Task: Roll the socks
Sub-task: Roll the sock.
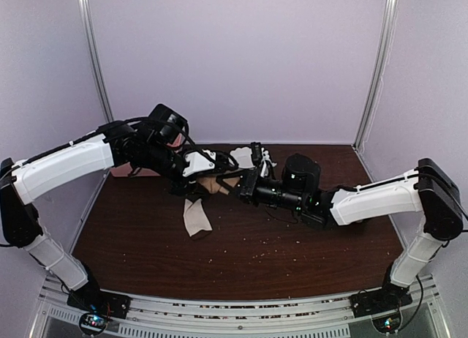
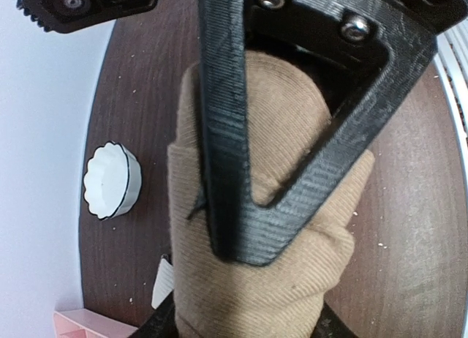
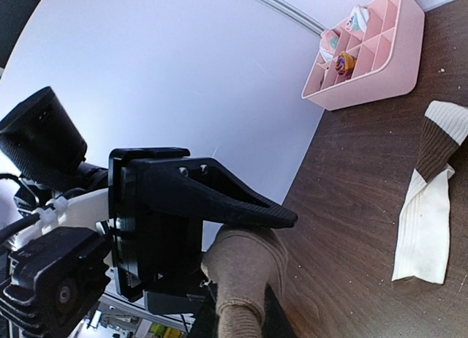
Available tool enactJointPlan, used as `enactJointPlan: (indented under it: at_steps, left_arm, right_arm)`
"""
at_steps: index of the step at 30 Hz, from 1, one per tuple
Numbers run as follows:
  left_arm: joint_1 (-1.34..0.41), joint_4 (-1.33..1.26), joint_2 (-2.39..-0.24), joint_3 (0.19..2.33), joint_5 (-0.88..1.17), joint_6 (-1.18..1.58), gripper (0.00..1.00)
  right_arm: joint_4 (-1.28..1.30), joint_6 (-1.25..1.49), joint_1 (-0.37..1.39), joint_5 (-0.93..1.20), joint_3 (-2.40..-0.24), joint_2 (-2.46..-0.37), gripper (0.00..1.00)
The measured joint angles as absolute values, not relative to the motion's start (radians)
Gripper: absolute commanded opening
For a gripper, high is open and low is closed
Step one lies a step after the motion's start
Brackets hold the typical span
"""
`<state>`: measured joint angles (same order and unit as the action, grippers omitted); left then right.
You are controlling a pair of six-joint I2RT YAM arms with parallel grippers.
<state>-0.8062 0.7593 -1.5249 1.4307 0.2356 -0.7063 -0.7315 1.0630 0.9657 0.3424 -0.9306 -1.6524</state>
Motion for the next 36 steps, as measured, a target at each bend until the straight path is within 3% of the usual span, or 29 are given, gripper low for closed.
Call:
enactJointPlan:
  at_steps: [19,22,28,31,34,36]
  left_arm:
    - [-0.899,0.628,-1.525,1.32,-0.06,-0.789,0.49]
    - [-0.905,0.616,-1.525,1.311,-0.103,-0.801,0.42]
    - [-0.907,0.593,-1.524,1.304,-0.146,-0.818,0.15]
    - [-0.907,0.592,-1.524,1.304,-0.154,-0.815,0.07]
    - [-0.907,0.604,-1.524,1.306,-0.139,-0.808,0.0]
    - [-0.903,0.637,-1.525,1.323,-0.099,-0.794,0.0]
  right_arm:
    - [-0.851,1.431,0.981,0.331,-0.948,-1.788,0.0]
    - [-0.891,1.477,0.982,0.321,-0.949,-1.815,0.0]
    - [-0.921,1.522,0.981,0.297,-0.949,-1.826,0.0]
    - [-0.922,1.521,0.979,0.292,-0.946,-1.825,0.16]
    - [-0.908,1.494,0.979,0.301,-0.944,-1.818,0.41]
    - [-0.885,1.463,0.979,0.315,-0.941,-1.804,0.51]
